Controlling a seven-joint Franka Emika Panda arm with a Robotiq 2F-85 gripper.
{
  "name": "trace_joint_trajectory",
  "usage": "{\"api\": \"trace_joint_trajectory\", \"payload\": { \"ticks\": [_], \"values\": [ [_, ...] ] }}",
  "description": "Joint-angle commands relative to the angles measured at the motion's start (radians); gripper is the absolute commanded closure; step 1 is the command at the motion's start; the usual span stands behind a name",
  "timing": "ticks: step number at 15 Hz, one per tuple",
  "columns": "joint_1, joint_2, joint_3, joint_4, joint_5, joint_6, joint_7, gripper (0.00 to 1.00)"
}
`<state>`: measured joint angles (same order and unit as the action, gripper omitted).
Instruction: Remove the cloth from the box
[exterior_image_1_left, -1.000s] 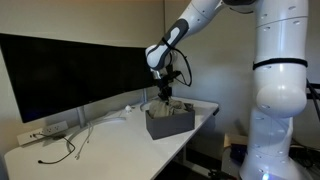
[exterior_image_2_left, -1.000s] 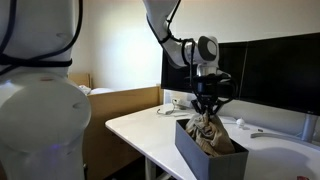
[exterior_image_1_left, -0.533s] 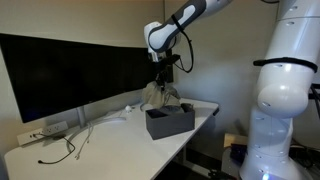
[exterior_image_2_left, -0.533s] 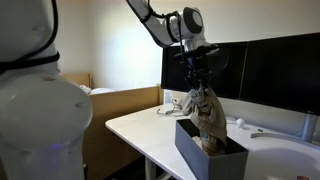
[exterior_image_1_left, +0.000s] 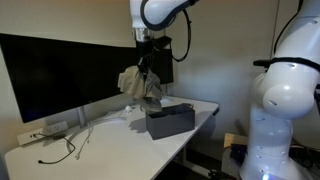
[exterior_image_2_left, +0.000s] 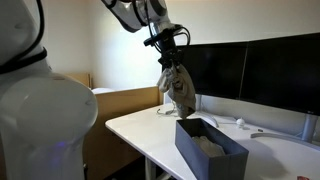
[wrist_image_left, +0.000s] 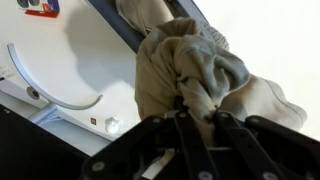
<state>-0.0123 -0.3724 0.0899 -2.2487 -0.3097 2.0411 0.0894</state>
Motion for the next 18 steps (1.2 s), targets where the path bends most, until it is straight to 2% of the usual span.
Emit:
{"api": "trace_joint_trajectory", "payload": {
  "ticks": [1,4,7,8,9,11,13,16,18],
  "values": [
    [0.047,-0.018,0.092,-0.005,-0.032,-0.003,0.106,0.92],
    [0.087,0.030,0.174,0.006,-0.050,-0.006,0.167,0.92],
    [0.112,0.133,0.246,0.042,-0.085,-0.008,0.265,0.91],
    [0.114,0.172,0.260,0.063,-0.105,-0.018,0.298,0.57],
    [0.117,0.212,0.267,0.083,-0.122,-0.020,0.337,0.56],
    [0.118,0.277,0.263,0.124,-0.168,-0.029,0.421,0.45],
    [0.122,0.319,0.231,0.154,-0.214,-0.028,0.486,0.32],
    [0.117,0.321,0.155,0.159,-0.188,-0.019,0.482,0.13],
    [0.096,0.279,0.087,0.114,-0.089,-0.010,0.382,0.02]
  ]
}}
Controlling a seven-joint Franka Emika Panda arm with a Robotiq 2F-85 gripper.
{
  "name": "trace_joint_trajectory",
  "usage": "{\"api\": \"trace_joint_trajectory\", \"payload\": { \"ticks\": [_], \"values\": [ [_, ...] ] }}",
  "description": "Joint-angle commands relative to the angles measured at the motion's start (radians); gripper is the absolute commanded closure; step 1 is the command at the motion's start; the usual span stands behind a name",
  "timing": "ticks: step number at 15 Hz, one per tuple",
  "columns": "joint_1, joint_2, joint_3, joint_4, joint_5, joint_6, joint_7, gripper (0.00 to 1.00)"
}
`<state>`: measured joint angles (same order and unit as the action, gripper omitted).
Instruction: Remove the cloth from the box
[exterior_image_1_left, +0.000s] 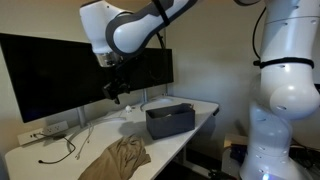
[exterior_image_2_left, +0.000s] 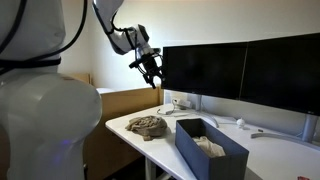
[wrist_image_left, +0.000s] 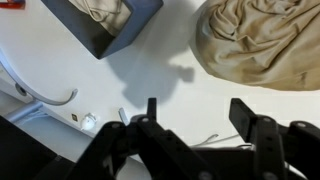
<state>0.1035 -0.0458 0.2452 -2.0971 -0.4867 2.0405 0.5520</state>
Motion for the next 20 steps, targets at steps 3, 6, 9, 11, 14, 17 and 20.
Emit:
{"api": "trace_joint_trajectory", "payload": {
  "ticks": [3,6,9,11,14,17,20],
  "values": [
    [-0.057,-0.108,-0.166,-0.139,0.262,0.016,-0.289,0.00],
    [-0.101,-0.125,-0.239,-0.210,0.288,0.006,-0.403,0.00],
    [-0.149,-0.117,-0.297,-0.262,0.259,0.044,-0.452,0.00],
    [-0.180,-0.102,-0.333,-0.292,0.256,0.099,-0.469,0.00],
    [-0.224,-0.049,-0.382,-0.311,0.262,0.196,-0.497,0.00],
    [-0.258,0.021,-0.424,-0.310,0.278,0.305,-0.541,0.00],
    [-0.278,0.103,-0.448,-0.281,0.340,0.372,-0.602,0.00]
  ]
}}
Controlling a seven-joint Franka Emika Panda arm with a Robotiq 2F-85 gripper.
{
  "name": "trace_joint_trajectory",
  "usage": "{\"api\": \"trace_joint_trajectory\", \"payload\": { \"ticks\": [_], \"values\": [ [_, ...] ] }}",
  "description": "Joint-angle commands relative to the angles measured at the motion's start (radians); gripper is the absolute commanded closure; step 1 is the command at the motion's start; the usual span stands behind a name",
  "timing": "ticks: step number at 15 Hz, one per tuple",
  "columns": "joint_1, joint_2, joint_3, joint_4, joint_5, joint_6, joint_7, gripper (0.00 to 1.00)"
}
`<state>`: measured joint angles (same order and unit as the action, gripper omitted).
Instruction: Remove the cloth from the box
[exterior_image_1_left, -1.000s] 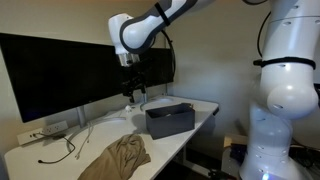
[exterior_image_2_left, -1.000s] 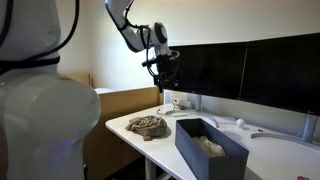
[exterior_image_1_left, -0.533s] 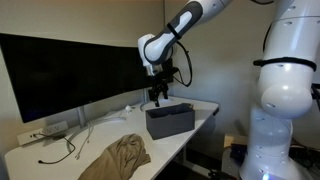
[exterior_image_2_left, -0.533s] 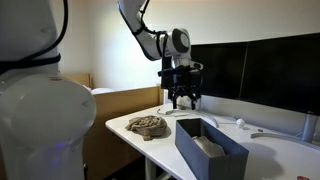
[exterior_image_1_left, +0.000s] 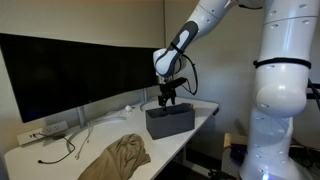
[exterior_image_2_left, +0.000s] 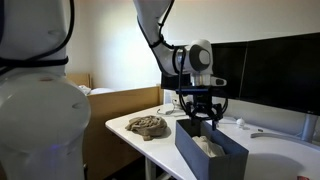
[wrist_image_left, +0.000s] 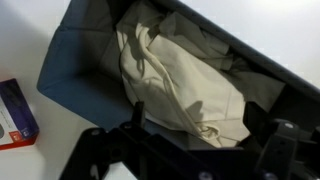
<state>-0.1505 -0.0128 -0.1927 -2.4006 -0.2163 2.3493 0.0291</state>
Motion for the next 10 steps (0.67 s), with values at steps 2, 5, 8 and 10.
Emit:
{"api": "trace_joint_trajectory", "payload": {
  "ticks": [2,5,8,10],
  "values": [
    [-0.034,0.119,-0.011,0.038,0.140,0.089,-0.133,0.00],
    [-0.049,0.195,-0.003,0.071,0.220,0.114,-0.186,0.00],
    [-0.060,0.265,0.001,0.103,0.251,0.159,-0.179,0.00],
    [-0.064,0.311,0.000,0.114,0.244,0.208,-0.159,0.00]
  ]
}}
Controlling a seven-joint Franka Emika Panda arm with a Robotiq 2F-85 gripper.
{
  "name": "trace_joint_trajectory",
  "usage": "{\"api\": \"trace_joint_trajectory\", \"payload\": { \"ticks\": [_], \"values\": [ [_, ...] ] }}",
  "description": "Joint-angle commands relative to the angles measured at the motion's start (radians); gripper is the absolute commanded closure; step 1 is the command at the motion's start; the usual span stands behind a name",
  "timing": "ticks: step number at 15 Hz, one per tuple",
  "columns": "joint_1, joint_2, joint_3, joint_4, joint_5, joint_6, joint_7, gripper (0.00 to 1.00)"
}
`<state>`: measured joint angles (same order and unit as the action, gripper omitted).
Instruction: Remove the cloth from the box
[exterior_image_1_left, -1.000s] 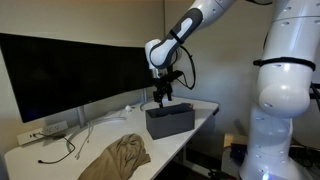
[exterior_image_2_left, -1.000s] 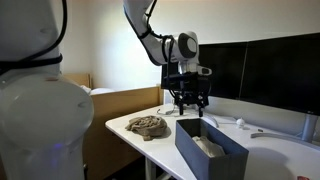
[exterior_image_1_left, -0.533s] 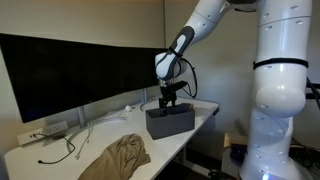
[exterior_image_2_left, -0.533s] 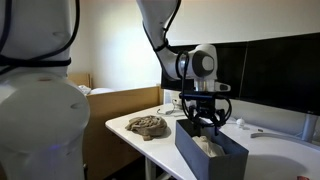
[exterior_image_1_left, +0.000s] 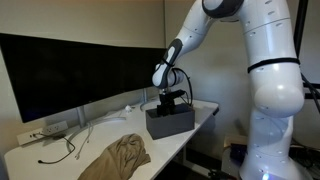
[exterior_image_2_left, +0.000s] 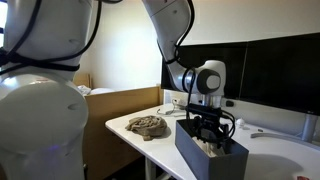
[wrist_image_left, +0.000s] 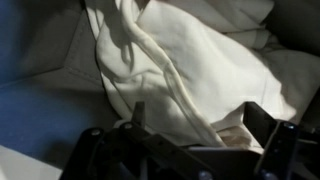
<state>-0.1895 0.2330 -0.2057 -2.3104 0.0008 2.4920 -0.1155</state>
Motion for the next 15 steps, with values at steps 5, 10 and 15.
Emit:
{"api": "trace_joint_trajectory", "payload": {
  "ticks": [5,10,15],
  "values": [
    [-0.033,0.192,0.015,0.061,0.011,0.024,0.007,0.00],
    [-0.036,0.204,-0.007,0.068,-0.014,0.003,0.021,0.45],
    [-0.026,0.150,-0.013,0.043,-0.016,-0.013,0.034,0.77]
  ]
}}
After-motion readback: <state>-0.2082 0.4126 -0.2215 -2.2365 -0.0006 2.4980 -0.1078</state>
